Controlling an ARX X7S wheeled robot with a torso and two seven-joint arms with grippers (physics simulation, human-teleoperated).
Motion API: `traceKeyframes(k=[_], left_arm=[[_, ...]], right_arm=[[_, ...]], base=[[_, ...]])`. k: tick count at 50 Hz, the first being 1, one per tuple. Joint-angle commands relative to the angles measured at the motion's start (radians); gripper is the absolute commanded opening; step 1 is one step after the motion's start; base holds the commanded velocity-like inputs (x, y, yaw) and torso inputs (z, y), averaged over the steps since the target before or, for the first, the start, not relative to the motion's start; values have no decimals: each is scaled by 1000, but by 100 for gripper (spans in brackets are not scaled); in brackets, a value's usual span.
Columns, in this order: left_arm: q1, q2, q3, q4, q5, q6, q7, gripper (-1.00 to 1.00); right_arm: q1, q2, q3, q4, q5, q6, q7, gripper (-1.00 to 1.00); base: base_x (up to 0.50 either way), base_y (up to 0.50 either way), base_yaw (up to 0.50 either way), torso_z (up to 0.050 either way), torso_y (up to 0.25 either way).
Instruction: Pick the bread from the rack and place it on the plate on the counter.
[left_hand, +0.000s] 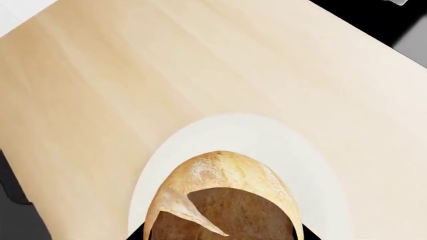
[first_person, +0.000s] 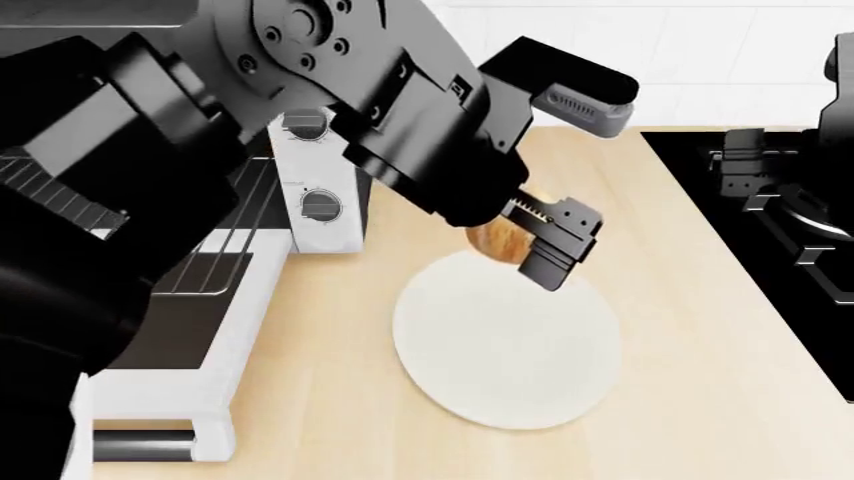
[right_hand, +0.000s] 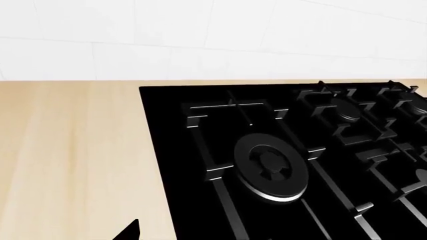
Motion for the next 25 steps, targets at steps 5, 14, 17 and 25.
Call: traceKeyframes(k=[5,14,17,25], left_arm=[[17,15,57,-35,13,6,35,-100],[-16,26,153,-110,-42,34,129,-100],[-30,26,195,-107,-65,55,145,-100],[-48,26,285,-117,-115,102,202,-100]], right_arm=[[-12,-1,-4,6,-6,-11,-4,100],[-14,-6,-8,20,-13,-19,-12,100],[-14,-6,-8,20,-13,-19,-12,100],[-26,-3,-7,25,-14,-31,-18,100]], base=[[0,0,1,0,0],[0,0,0,0,1],[0,0,0,0,0],[0,0,0,0,0]])
